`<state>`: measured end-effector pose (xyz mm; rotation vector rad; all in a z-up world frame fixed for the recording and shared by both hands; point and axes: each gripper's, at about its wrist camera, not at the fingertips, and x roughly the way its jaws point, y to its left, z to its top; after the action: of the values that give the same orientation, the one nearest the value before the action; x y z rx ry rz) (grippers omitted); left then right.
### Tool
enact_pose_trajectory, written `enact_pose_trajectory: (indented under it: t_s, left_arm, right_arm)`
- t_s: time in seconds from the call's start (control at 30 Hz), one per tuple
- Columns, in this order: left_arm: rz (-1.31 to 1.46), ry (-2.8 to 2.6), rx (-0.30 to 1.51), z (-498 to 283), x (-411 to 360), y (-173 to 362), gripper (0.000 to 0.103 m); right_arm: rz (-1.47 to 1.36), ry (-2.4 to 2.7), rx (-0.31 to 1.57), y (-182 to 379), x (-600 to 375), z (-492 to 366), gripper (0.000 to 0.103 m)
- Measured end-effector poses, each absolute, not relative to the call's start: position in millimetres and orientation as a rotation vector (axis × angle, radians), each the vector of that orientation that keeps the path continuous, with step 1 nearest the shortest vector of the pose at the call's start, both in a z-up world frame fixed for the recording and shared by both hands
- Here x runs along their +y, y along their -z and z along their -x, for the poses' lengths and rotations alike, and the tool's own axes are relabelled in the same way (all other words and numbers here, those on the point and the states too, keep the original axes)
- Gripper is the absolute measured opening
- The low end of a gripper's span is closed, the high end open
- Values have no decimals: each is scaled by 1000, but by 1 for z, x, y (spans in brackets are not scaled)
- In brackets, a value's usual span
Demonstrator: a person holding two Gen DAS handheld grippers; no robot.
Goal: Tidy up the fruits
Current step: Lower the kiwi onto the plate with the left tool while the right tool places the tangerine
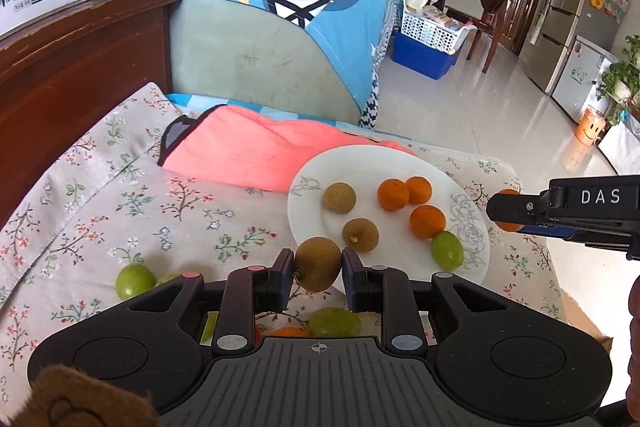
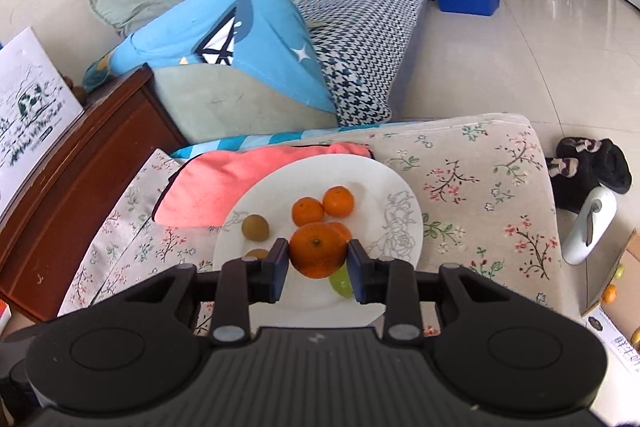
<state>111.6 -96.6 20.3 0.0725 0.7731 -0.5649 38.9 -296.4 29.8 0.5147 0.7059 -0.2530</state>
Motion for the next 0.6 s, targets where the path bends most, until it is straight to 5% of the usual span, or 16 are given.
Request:
enact_pose_trajectory:
  t_s: [0.6]
  left_arm:
    - [-90, 645, 776, -117, -144, 1, 23]
  right_arm:
    - [-650, 373, 736, -8, -321, -43, 32]
